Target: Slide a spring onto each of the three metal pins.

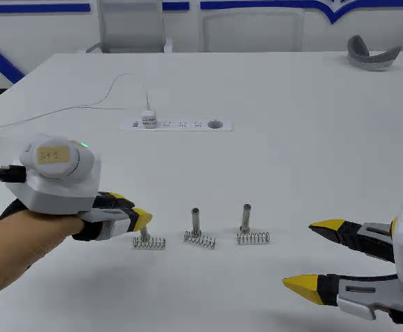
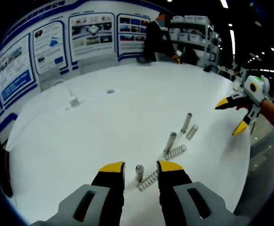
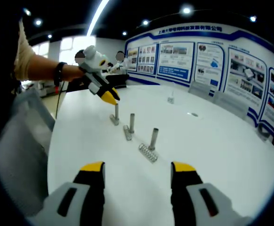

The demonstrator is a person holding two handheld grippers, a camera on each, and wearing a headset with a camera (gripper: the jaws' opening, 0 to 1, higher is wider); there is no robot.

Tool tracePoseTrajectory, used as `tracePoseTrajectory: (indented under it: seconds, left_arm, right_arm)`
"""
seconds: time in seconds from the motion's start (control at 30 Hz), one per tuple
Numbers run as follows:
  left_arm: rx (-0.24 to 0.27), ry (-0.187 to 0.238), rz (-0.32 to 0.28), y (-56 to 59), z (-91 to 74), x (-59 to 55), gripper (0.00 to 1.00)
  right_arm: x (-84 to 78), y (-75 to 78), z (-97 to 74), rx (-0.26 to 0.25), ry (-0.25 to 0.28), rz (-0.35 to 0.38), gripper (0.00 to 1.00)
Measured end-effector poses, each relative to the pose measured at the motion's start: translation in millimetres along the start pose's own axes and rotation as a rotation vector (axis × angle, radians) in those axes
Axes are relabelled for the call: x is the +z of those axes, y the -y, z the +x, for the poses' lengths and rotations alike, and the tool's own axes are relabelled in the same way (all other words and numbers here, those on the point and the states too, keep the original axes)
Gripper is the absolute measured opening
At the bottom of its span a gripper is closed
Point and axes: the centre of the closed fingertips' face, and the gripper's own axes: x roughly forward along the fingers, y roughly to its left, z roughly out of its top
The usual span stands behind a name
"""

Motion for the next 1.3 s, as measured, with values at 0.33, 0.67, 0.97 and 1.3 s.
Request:
tracePoseTrajectory:
  seconds: [0.33,0.67,0.97,1.3]
  left_arm:
    - [-0.033,0.059,0.002,3.6,-7.3,-0.7,0.40]
    - [-0.076,0.098,0.025,9.8,-12.1,-3.5,0.47]
    - [-0.096,0.099,0.053,14.7,-15.7,-13.5,0.49]
    - [-0.104,0.108,0.054,17.3,-22.4,-21.4,0.52]
  right_arm:
    - [0.8,-0.5,0.9,0.002,-0.002,-0.001,0.58]
    - [2.5,-0.2,3.4,0.004,-0.004,-0.002,0.57]
    - [7.7,-9.7,11.7,0.041,-0.009,-0.006,0.54]
    - [24.1,-27.5,30.8,0.117,-0.003,-0.046,0.50]
